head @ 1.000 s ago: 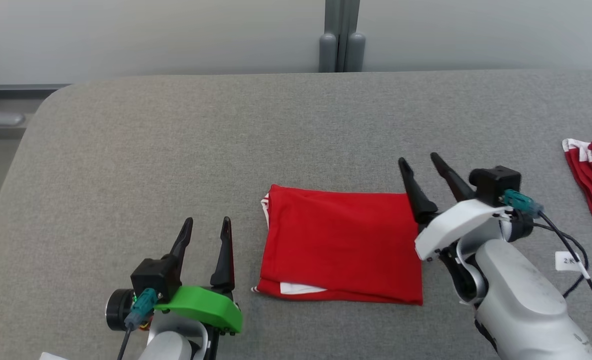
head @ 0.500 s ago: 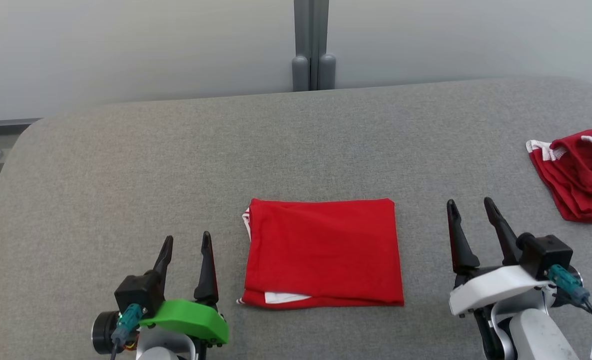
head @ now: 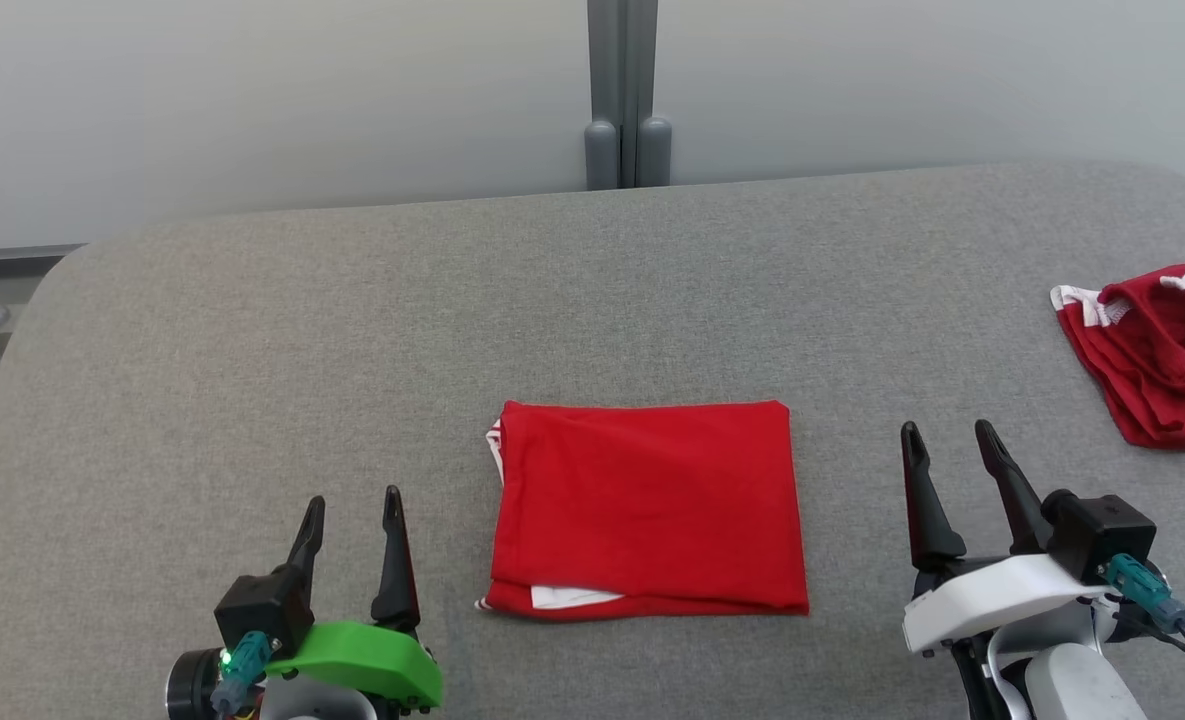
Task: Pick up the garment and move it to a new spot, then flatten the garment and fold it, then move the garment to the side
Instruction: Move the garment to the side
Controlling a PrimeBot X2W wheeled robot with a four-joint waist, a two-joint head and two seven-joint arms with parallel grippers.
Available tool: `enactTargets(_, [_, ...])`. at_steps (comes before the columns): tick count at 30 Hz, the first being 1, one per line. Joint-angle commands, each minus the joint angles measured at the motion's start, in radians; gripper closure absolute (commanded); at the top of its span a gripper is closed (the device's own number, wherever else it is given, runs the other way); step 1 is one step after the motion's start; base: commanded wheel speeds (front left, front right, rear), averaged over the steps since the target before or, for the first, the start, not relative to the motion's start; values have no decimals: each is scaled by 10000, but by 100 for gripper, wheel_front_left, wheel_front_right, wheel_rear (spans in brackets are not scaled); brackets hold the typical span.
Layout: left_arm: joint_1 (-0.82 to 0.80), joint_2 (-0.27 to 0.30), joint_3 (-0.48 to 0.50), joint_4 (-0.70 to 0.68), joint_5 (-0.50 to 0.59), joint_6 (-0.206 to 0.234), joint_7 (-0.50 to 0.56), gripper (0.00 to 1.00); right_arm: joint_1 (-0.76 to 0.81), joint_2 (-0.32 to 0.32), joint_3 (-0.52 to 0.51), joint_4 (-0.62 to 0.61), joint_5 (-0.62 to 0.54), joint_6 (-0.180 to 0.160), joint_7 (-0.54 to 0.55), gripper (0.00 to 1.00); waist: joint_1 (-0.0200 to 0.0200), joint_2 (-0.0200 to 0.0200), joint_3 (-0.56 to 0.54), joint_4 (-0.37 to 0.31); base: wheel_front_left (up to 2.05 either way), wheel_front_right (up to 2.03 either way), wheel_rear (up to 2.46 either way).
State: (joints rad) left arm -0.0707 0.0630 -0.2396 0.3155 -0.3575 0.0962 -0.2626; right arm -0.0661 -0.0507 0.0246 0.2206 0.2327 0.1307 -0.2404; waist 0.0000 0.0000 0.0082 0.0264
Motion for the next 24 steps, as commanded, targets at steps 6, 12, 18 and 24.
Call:
enactTargets(6, [155, -35, 88, -4, 79, -115, -25, 0, 54, -8, 104, 32, 201, -2, -11, 0, 0, 0, 18, 56, 0, 0, 0])
enactTargets(12, [130, -63, 196, 15, 133, -150, -25, 0, -24, -8, 108, 77, 234, -2, -28, 0, 0, 0, 63, 32, 0, 0, 0])
enactTargets(18, [73, -79, 240, 73, 211, -162, -25, 0, -88, -7, 98, 144, 124, -2, 53, 0, 0, 0, 111, 31, 0, 0, 0])
enactTargets(24, [-124, -89, 256, 94, 248, -219, -25, 0, -272, -14, 146, 404, -40, -2, 792, 0, 0, 0, 219, 173, 0, 0, 0])
